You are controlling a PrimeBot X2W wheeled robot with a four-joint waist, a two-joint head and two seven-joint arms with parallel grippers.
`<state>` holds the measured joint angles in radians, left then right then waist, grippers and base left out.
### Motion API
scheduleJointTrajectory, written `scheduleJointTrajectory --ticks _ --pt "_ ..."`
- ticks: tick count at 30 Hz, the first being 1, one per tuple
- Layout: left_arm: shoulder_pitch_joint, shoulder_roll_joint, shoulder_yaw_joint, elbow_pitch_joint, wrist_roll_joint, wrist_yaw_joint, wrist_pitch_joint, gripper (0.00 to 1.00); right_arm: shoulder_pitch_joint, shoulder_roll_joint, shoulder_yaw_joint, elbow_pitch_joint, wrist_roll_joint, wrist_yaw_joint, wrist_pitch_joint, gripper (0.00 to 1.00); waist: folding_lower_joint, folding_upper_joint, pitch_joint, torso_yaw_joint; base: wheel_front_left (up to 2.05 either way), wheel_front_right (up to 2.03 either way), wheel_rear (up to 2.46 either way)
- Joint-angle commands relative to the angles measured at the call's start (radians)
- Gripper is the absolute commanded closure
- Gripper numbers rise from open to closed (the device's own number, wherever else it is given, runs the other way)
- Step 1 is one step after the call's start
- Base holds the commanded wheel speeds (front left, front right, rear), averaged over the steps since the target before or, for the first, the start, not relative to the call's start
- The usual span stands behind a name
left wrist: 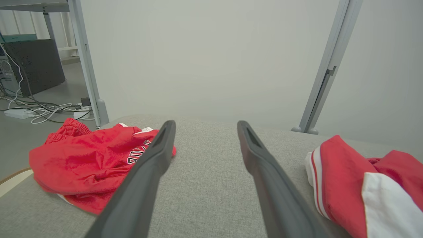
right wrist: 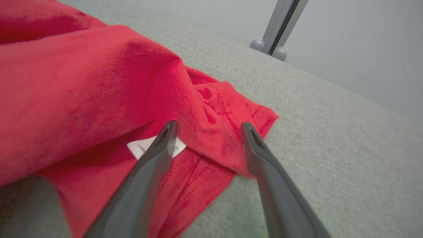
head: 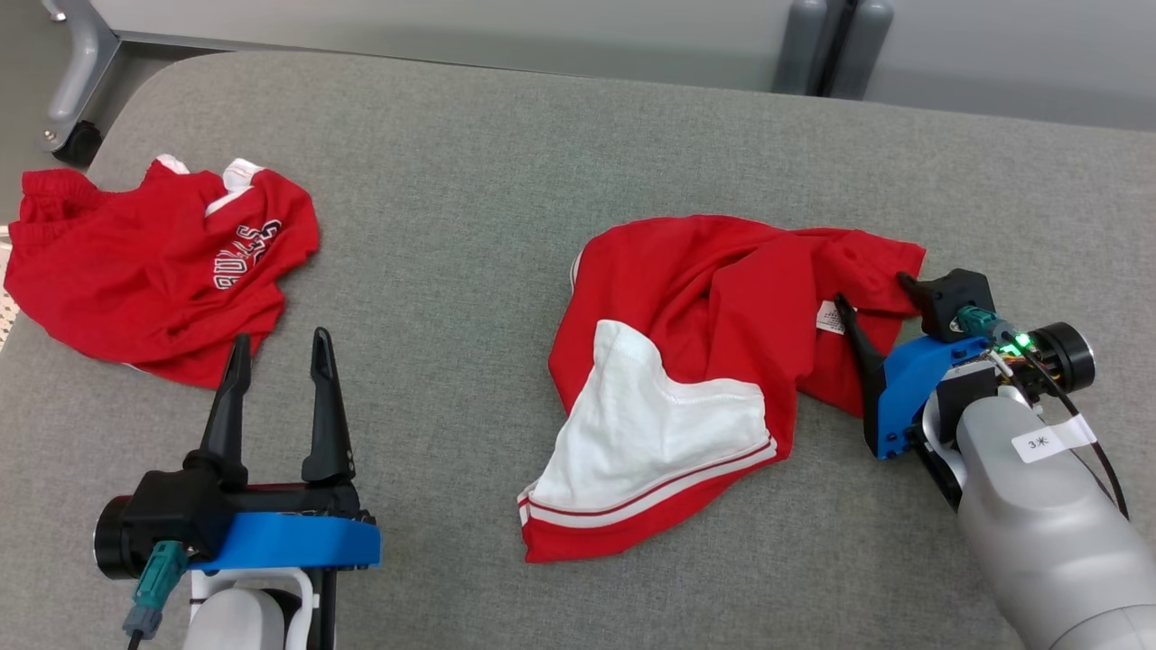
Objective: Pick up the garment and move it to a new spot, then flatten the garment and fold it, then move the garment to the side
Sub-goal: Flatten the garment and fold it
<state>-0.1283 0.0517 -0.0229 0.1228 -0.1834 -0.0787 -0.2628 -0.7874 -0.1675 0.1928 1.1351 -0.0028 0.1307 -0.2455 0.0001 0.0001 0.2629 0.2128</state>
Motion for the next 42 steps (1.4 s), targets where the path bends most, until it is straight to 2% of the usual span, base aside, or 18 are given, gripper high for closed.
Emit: scheduleJointTrajectory --ticks 1,2,3,4,11,17,28,34,42 --pt "-0.012 -0.002 -0.007 0.002 -0.003 0.004 -0.003 0.00 -0.022 -0.007 0.005 0.015 -0.005 0.000 -0.004 0.00 -0.0001 -0.0001 0.003 0.005 0.00 0.00 0.00" --pt "-0.016 -0.002 -0.007 0.003 -0.005 0.005 -0.003 0.00 -0.029 -0.006 0.005 0.030 -0.002 0.000 -0.006 0.00 -0.0001 -0.0001 0.005 0.007 0.00 0.00 0.00" --pt "-0.019 -0.002 -0.008 0.003 -0.007 0.005 -0.003 0.00 -0.035 -0.004 0.005 0.044 0.001 0.000 -0.006 0.22 -0.0001 -0.0001 0.007 0.009 0.00 0.00 0.00" --pt "-0.021 -0.002 -0.009 0.004 -0.009 0.005 -0.003 0.00 -0.041 -0.001 0.006 0.052 0.005 0.000 -0.009 1.00 -0.0001 -0.0001 0.009 0.011 0.00 0.00 0.00" --pt "-0.007 -0.002 -0.001 0.000 -0.012 0.014 -0.003 0.00 -0.052 0.005 -0.014 0.042 0.029 0.000 -0.020 1.00 -0.0001 -0.0001 0.008 -0.005 0.00 0.00 0.00" --pt "0.024 -0.002 0.015 0.003 -0.012 0.015 -0.003 0.00 0.073 0.010 -0.008 -0.161 0.053 0.000 -0.020 1.00 -0.0001 -0.0001 -0.034 -0.068 0.00 0.00 0.00" --pt "0.067 -0.002 0.029 0.004 -0.003 0.007 -0.003 0.00 0.477 0.006 0.028 -0.597 0.069 0.000 -0.020 1.00 -0.0001 -0.0001 -0.090 -0.198 0.00 0.00 0.00" --pt "0.083 -0.002 0.035 0.016 0.000 0.000 -0.003 0.00 0.683 -0.014 0.007 -0.718 0.075 0.000 -0.020 1.00 -0.0001 -0.0001 -0.103 -0.247 0.00 0.00 0.00" --pt "0.104 -0.002 0.030 0.018 -0.002 0.003 -0.003 0.00 0.916 -0.036 -0.052 -0.871 0.070 0.000 0.073 1.00 -0.0001 -0.0001 -0.129 -0.280 0.00 0.00 0.00"
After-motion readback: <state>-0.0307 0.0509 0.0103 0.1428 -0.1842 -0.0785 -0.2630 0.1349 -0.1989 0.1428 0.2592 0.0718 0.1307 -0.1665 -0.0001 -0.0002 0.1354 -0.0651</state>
